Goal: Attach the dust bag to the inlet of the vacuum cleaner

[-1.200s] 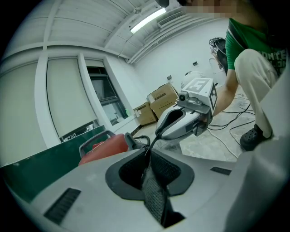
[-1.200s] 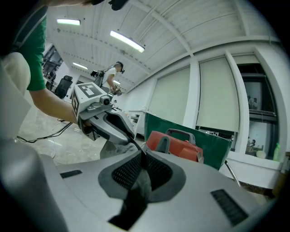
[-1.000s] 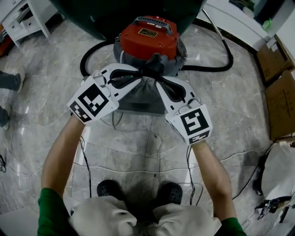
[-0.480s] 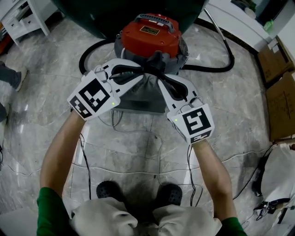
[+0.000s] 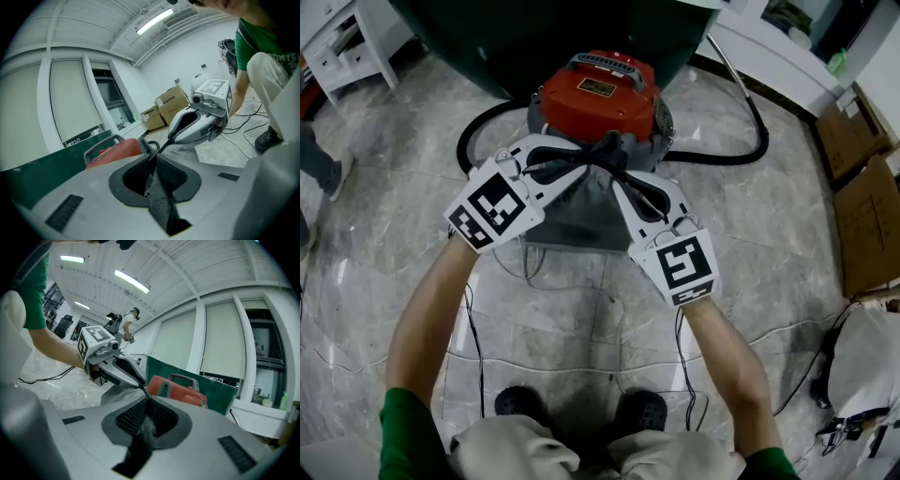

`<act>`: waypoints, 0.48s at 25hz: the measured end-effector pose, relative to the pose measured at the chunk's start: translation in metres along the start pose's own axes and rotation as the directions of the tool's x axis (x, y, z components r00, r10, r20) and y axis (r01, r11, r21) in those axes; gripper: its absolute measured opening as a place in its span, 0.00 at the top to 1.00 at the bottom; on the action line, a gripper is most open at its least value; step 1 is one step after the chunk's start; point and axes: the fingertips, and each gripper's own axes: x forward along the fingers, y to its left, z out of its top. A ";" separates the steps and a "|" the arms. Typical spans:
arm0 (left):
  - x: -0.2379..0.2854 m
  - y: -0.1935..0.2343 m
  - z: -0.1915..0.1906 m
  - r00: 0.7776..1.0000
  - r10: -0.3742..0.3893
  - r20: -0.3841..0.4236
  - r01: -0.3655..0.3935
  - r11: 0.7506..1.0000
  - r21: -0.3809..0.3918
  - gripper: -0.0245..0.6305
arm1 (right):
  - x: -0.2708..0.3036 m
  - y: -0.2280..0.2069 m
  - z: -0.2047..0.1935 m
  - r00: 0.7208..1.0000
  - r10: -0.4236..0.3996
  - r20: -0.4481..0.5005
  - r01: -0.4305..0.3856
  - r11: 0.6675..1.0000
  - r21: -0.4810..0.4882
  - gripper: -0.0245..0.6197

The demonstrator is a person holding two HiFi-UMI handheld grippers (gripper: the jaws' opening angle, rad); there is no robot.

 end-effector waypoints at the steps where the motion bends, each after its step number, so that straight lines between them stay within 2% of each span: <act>1: 0.001 0.001 0.000 1.000 0.002 0.002 -0.002 1.000 -0.002 0.89 | 0.001 -0.002 0.000 1.000 -0.005 -0.002 0.005 1.000 -0.003 0.91; 12: 0.013 0.016 0.003 0.999 0.028 0.016 -0.028 1.000 0.012 0.89 | 0.012 -0.027 -0.002 1.000 -0.015 0.015 0.015 0.999 0.028 0.90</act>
